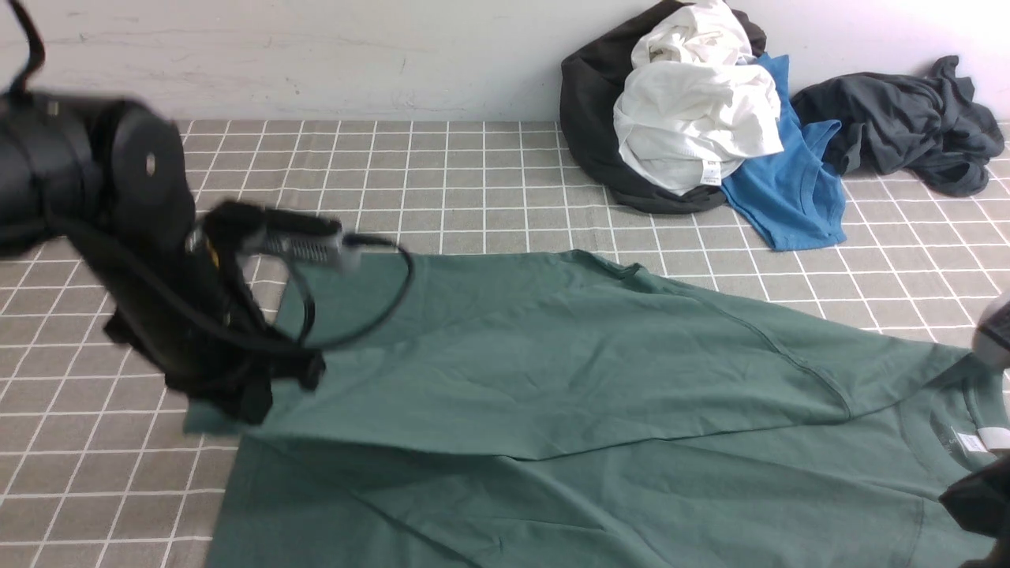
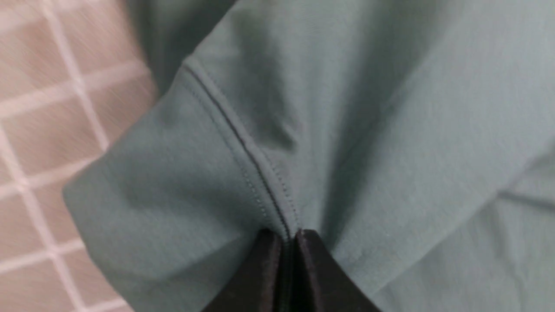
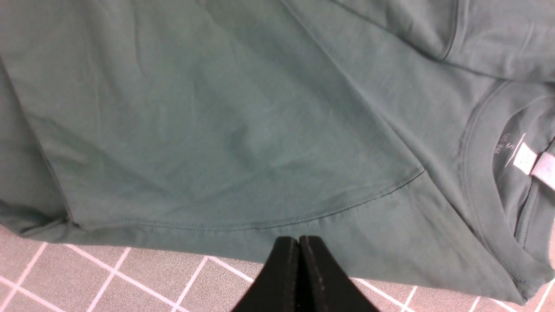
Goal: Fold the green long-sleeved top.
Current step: Use the left arm to drag and drop the cuff onto the cuff closest to the left arm, then use both arms simultaneously to clamp the lower edge of the clothing fabric
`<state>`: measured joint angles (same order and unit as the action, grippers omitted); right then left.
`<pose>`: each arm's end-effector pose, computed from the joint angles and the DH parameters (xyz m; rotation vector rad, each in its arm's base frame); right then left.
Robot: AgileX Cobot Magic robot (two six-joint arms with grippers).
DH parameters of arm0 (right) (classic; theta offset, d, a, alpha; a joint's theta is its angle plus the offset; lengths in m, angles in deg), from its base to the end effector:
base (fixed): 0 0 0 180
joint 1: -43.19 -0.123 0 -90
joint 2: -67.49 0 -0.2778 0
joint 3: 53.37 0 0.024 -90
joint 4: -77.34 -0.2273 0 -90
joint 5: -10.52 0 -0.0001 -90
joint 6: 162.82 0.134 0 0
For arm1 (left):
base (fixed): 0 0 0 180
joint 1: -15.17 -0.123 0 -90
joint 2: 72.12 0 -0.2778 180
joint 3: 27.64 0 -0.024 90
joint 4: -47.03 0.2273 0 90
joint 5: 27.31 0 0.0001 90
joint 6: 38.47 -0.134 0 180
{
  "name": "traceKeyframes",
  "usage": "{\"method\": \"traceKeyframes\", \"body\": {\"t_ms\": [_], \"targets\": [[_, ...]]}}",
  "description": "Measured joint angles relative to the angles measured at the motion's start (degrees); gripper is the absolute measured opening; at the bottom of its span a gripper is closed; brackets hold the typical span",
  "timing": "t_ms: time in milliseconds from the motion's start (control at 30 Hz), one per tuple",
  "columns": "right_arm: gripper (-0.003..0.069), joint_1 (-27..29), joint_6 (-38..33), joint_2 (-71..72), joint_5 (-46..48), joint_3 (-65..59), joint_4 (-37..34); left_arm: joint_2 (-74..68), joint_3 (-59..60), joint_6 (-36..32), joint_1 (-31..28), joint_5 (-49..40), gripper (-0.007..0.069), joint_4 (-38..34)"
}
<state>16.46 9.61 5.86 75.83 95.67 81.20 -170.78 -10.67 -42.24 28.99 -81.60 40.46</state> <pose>0.1345 0.0586 0.2572 -0.8323 2.6215 -0.0011 0.2697 -0.0792 0.1896 0.3677 2.9476 -0.1695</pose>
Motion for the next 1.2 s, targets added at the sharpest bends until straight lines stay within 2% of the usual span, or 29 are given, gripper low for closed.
{"method": "traceKeyframes", "body": {"t_ms": [200,267,400,433,467,500,633,733,767,1000,1100,1200], "targets": [[-0.0014,0.0,0.0,1.27,0.06,0.0,-0.05,1.76,10.14,1.85,1.16,6.67,0.0036,-0.4],[-0.0014,0.0,0.0,1.27,0.36,0.0,-0.24,1.76,11.36,2.05,1.16,7.42,0.0076,-0.4],[-0.0014,0.0,0.0,1.27,1.52,0.0,-1.09,2.0,11.57,2.17,1.16,8.12,0.0211,0.33],[-0.0014,0.0,0.0,1.27,1.71,0.0,-1.16,2.06,11.57,2.17,1.16,8.12,0.0219,0.35],[-0.0014,0.0,0.0,1.27,2.1,0.0,-1.32,2.13,11.57,2.17,1.2,8.03,0.0259,0.71],[-0.0014,0.0,0.0,1.27,4.06,0.0,-1.38,2.33,11.57,2.17,1.27,7.24,0.0333,0.9],[-0.0014,0.0,0.0,1.27,5.73,0.0,-1.55,4.44,11.57,0.7,2.36,2.71,0.0417,1.39],[-0.0014,0.0,0.0,1.89,5.9,0.0,-2.54,7.38,11.57,-2.09,5.72,-0.84,0.0432,1.56],[-0.0014,0.0,0.0,2.85,5.9,0.0,-3.86,9.81,11.57,-3.99,9.81,-3.78,0.0435,1.56],[-0.0014,0.0,-1.78,7.29,6.28,0.0,-7.03,13.03,13.51,-13.1,27.13,-12.74,0.0433,1.83],[-0.0014,0.0,-2.26,8.84,6.35,0.0,-7.03,13.05,16.71,-15.73,30.74,-11.58,0.0433,2.83],[-0.0014,0.0,-2.29,9.56,6.46,0.0,-7.03,13.05,19.28,-16.76,31.37,-9.44,0.0433,3.46]]}}
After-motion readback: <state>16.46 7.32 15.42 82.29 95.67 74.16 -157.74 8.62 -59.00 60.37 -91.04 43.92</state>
